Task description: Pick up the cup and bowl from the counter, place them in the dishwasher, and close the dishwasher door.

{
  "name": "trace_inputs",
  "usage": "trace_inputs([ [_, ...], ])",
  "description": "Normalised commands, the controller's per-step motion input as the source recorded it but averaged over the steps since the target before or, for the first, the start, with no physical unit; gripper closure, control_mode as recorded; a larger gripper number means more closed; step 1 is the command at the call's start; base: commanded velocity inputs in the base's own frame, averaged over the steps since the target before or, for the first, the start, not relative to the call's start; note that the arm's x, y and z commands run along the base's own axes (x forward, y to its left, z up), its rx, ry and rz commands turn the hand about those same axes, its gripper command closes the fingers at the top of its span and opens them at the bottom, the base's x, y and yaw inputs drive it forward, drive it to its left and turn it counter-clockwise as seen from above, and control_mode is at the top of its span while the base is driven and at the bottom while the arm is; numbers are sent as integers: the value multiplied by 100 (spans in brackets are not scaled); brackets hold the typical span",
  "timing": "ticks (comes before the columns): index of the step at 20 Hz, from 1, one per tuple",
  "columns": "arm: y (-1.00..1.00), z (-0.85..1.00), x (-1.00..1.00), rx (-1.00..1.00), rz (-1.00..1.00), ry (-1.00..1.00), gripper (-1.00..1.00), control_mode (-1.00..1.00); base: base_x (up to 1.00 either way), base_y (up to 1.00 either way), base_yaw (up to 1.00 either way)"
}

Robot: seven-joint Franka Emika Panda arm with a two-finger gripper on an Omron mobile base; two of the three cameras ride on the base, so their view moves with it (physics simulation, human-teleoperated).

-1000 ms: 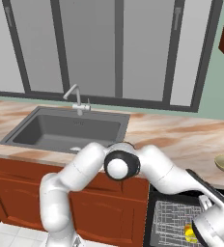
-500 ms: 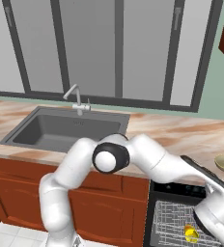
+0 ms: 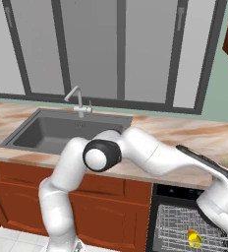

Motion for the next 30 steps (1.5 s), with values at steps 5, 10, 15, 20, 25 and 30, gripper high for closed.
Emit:
trace_inputs([
  [5, 0, 22, 27, 0, 0, 0, -100, -100, 0, 0, 0],
  [10, -1, 16, 37, 0, -1, 0, -100, -100, 0, 0, 0],
  [15, -12, -2, 49, 0, 0, 1, -100, -100, 0, 0, 0],
  [20, -27, -10, 51, 0, 0, 2, -100, -100, 0, 0, 0],
  [25, -37, -41, 38, 0, 0, 5, -100, -100, 0, 0, 0],
  [30, -42, -39, 19, 0, 0, 3, -100, -100, 0, 0, 0],
])
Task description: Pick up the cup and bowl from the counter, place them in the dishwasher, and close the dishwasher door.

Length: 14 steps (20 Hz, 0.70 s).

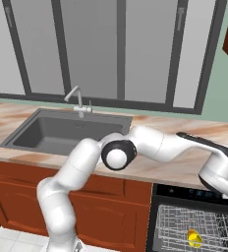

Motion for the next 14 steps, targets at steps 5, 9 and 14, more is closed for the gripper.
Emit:
trace_inputs([
  [5, -50, -16, 20, 0, 0, 0, -100, -100, 0, 0, 0],
  [9, -45, -24, 36, 1, 0, 2, -100, -100, 0, 0, 0],
  [14, -36, -32, 45, 3, 0, 6, -100, -100, 0, 0, 0],
])
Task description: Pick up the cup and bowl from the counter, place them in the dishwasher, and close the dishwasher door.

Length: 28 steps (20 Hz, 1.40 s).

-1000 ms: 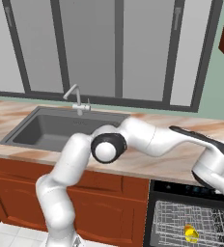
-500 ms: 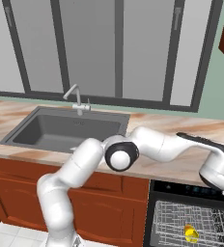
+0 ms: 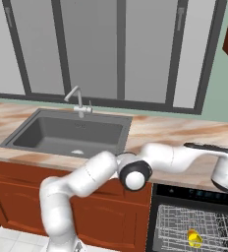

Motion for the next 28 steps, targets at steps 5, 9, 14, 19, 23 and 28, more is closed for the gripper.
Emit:
trace_inputs([
  [5, -31, -28, 50, 4, 0, 8, -100, -100, 0, 0, 0],
  [9, -11, -32, 52, 2, 0, 9, 100, -100, 0, 0, 0],
  [14, 1, -20, 27, 2, 0, 5, 100, -100, 0, 0, 0],
  [19, 32, -10, 7, 0, 0, 3, 100, -100, 0, 0, 0],
  [23, 80, 0, -3, 0, 0, 0, 100, -100, 0, 0, 0],
  [28, 68, 0, -16, 0, 0, 0, 100, -100, 0, 0, 0],
])
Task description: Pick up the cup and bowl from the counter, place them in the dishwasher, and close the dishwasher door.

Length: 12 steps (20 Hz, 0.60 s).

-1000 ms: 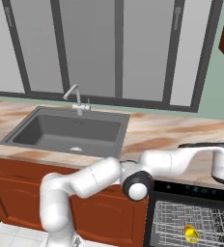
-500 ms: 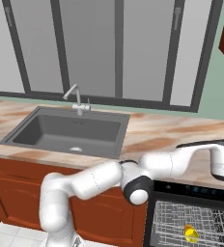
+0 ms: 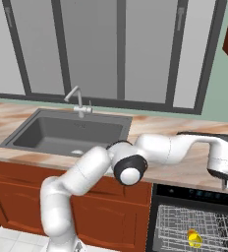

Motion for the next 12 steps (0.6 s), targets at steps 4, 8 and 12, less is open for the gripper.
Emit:
trace_inputs([
  [4, 17, 0, -30, 0, 0, 0, 100, -100, 0, 0, 0],
  [8, 0, 9, -50, 0, -1, -3, 100, -100, 0, 0, 0],
  [12, -1, 33, -61, 0, -1, -7, 100, -100, 0, 0, 0],
])
